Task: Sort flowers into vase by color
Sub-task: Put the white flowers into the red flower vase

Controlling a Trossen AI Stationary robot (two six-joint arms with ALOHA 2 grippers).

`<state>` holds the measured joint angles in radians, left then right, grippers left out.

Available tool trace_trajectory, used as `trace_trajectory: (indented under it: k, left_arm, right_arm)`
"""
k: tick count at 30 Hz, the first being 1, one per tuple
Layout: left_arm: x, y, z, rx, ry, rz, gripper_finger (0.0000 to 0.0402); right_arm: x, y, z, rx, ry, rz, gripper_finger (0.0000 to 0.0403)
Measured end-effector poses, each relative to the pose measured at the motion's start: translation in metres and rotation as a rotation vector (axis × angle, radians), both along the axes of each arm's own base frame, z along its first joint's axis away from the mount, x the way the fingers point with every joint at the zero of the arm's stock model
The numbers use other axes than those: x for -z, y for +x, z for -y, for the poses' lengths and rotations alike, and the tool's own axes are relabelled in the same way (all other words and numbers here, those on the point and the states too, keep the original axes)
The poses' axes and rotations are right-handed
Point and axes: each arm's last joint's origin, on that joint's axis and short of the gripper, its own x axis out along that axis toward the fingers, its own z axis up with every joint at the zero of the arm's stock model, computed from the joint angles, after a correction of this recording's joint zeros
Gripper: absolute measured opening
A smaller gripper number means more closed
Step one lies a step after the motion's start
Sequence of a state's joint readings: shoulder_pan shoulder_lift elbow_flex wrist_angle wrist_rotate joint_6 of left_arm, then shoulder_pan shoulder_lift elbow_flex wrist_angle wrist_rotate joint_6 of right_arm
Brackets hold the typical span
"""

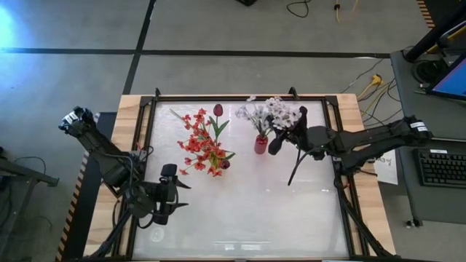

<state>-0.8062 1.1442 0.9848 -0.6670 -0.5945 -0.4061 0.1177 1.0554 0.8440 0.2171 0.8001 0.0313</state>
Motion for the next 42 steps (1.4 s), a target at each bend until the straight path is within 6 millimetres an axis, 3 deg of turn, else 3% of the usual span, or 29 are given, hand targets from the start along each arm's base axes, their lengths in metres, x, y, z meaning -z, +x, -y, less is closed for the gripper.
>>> trace_trajectory:
  k: [9,27,42]
  left_arm:
    - [0.004,0.0,-0.001,-0.031,0.006,0.002,0.023]
    - [0.008,0.0,-0.001,-0.078,-0.04,-0.005,0.023]
    - [0.009,0.004,0.002,-0.155,-0.053,0.049,0.023]
  right_arm:
    - [0.002,0.003,-0.004,-0.1,0.074,0.038,0.0018]
    - [-0.005,-0.003,-0.004,-0.107,0.068,0.064,0.0018]
    - [0.002,0.004,-0.006,-0.158,0.067,0.026,0.0018]
